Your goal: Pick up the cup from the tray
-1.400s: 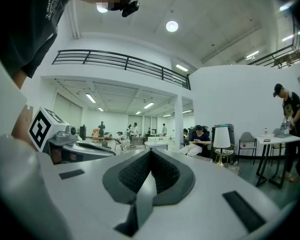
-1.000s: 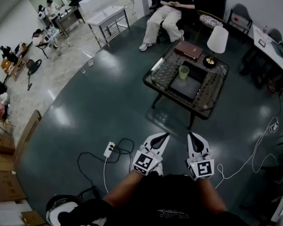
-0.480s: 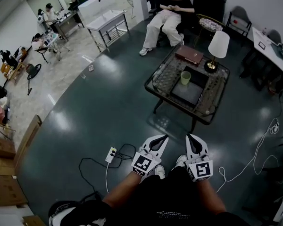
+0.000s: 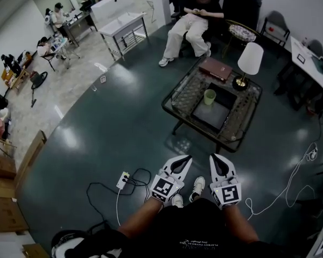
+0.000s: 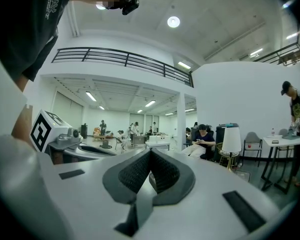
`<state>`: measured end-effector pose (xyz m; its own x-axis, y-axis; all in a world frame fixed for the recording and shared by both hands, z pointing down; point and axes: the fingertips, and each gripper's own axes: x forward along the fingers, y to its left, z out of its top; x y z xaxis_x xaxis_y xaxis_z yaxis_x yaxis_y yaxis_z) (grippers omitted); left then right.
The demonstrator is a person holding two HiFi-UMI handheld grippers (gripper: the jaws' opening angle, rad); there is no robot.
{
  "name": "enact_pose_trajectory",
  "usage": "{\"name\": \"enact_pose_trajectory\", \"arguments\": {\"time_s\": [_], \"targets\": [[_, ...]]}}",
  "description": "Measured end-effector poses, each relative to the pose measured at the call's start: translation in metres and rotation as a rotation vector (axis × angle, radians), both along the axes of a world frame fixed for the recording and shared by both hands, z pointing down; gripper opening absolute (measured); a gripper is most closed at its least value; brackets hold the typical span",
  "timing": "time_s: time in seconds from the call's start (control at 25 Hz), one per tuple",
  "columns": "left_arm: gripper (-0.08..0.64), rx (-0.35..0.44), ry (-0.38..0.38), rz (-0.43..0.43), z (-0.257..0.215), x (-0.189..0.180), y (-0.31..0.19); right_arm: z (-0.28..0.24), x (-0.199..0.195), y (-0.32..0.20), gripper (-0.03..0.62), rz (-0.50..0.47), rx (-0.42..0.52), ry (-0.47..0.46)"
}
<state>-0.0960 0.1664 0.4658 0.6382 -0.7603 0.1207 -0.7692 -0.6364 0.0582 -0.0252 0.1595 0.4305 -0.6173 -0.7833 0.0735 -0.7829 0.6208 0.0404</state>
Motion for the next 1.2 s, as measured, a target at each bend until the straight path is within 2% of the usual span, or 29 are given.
{"name": "enact_pose_trajectory", "arguments": {"time_s": [0.32, 0.6, 0.68, 0.84, 1.2], "targets": [[0.011, -0.012, -0.009, -0.019, 0.0, 0.018, -0.042, 0.012, 0.022, -0.043, -0.002, -0.011, -0.021, -0.024], [0.011, -0.072, 0.086, -0.089, -0.001, 0.027, -0.08, 0.018, 0.048, -0.075, -0.002, -0.016, -0.026, -0.035], [0.011, -0.065, 0.077, -0.096, -0.002, 0.032, -0.089, 0.015, 0.055, -0.083, -0.002, -0.018, -0.025, -0.035], [0.011, -0.04, 0.009, -0.087, -0.002, 0.048, -0.1, 0.01, 0.066, -0.098, -0.002, -0.017, -0.037, -0.025], [0.011, -0.026, -0.018, -0.075, -0.004, 0.065, -0.124, 0.015, 0.074, -0.122, -0.002, -0.05, -0.01, -0.038]]}}
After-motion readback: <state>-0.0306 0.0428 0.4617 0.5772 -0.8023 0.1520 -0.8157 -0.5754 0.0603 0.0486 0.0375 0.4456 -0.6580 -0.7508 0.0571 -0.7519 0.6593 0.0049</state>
